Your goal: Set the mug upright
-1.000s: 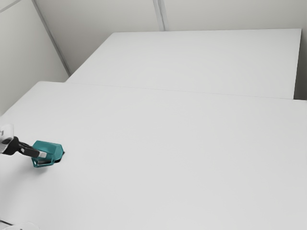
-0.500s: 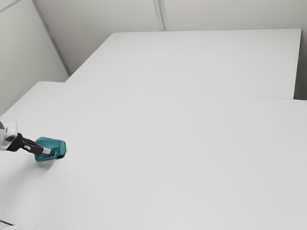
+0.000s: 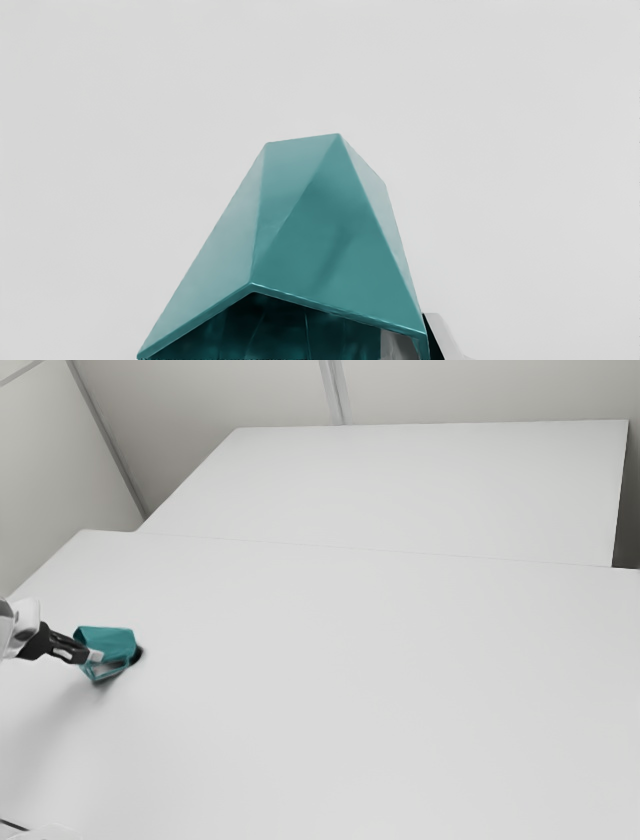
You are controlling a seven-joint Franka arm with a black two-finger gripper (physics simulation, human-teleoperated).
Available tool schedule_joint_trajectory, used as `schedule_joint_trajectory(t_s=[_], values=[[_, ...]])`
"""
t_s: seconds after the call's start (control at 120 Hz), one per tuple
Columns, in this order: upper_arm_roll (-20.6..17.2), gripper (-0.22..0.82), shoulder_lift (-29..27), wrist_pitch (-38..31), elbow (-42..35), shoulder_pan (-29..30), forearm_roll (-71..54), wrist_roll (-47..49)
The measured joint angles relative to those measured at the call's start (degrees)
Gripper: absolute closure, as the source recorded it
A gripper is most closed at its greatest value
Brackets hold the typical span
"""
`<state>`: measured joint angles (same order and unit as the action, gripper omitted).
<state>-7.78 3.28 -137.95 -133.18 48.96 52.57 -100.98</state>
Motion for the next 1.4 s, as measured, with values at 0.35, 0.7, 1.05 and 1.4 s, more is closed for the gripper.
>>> schedule_joint_trajectory(t_s=[0.35, 0.7, 1.05, 1.4], values=[[0.1, 0.78, -7.38, -0.85, -0.83, -5.36, -2.17, 2.86], [0.04, 0.79, -15.97, 5.66, -4.19, -13.06, -25.07, 23.84], [-2.22, 0.79, -19.12, 23.24, -4.21, -13.12, -34.0, 47.63], [-3.36, 0.79, -14.88, 30.28, 1.48, -15.36, -36.59, 62.65]])
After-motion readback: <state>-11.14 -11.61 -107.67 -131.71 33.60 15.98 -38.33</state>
